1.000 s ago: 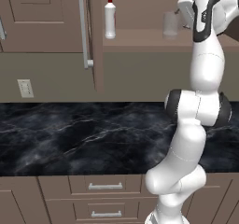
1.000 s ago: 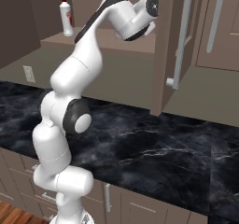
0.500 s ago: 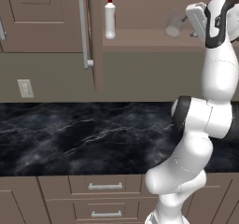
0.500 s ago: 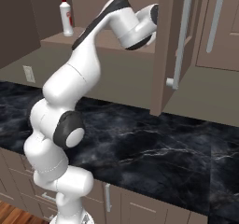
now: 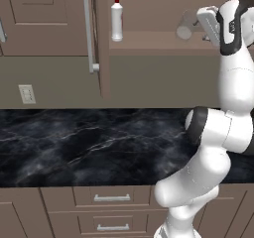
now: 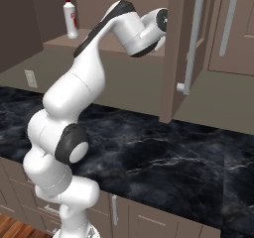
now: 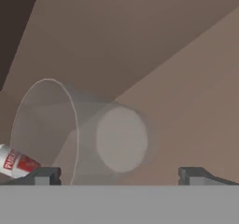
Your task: There is a bowl on the dining counter. Grab a lemon wedge from the fridge and place it in the bowl. Then get the liquor bottle and glass cup from the cabinet and place them next to the bowl.
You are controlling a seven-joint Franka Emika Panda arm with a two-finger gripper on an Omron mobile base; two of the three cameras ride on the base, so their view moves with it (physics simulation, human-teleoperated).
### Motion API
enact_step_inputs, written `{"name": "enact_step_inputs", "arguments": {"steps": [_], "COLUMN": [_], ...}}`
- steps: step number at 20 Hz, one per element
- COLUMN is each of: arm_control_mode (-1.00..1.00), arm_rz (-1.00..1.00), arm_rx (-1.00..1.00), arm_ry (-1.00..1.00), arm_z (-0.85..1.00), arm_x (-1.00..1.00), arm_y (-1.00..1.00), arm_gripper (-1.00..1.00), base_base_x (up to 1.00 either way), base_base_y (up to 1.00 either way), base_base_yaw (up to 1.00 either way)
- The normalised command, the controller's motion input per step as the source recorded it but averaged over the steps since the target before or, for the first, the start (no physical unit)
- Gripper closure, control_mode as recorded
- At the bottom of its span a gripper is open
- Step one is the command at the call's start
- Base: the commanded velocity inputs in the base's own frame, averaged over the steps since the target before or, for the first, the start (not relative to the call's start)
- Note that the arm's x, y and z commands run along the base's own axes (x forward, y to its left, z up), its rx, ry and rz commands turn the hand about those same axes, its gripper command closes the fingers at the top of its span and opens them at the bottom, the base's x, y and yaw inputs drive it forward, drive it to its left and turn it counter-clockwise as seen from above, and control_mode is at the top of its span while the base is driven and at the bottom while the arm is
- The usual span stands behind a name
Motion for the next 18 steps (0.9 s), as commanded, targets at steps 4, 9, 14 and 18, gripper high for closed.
{"name": "enact_step_inputs", "arguments": {"steps": [4,9,14,18], "arm_control_mode": [-1.00,-1.00,-1.00,-1.00], "arm_rz": [0.00,0.00,0.00,0.00], "arm_rx": [0.00,0.00,0.00,0.00], "arm_ry": [0.00,0.00,0.00,0.00], "arm_z": [-0.11,-0.12,-0.04,0.00], "arm_x": [0.11,0.00,0.00,0.00], "arm_y": [0.00,0.03,0.00,0.00], "arm_gripper": [-1.00,1.00,1.00,1.00], "base_base_x": [0.00,0.00,0.00,0.00], "base_base_y": [0.00,0.00,0.00,0.00], "base_base_yaw": [0.00,0.00,0.00,0.00]}}
